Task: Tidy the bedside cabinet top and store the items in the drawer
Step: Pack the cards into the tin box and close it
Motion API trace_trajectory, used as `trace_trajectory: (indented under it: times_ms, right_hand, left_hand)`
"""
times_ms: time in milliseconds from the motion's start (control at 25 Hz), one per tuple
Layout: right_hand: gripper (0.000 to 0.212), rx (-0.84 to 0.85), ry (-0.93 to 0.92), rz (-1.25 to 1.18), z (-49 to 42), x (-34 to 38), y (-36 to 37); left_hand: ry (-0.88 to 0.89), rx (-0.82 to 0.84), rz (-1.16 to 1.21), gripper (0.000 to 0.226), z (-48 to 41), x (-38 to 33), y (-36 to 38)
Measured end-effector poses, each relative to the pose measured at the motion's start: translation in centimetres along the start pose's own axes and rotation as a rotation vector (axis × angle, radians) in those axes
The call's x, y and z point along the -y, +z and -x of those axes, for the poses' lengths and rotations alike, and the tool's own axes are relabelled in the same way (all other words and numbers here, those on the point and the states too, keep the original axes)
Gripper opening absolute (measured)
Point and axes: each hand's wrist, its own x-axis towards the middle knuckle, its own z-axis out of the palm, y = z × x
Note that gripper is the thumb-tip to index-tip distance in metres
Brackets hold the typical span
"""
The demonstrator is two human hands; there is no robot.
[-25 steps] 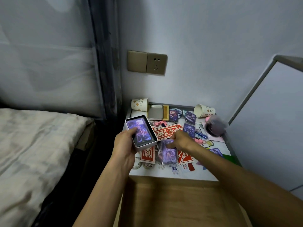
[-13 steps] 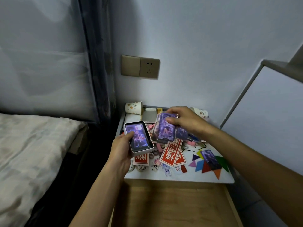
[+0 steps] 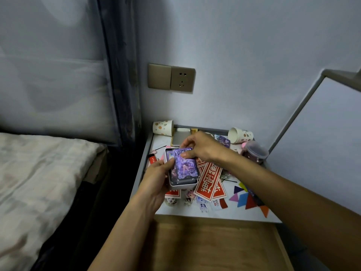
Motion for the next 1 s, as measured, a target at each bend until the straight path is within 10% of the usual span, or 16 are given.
trace_trajectory:
  times_ms: [640, 1000]
  right_hand:
    - [0.019, -0.345, -0.057, -0.046, -0.7, -3.4, 1.9]
    - [0.032, -0.297, 0.37, 0.332, -7.4, -15.1, -2.2]
  left_hand:
    - [0.016, -0.053, -0.001, 0.019, -0.7, 0.3, 0.1]
    - [0.012, -0.111, 0.101, 0.025, -1.8, -0.8, -1.3]
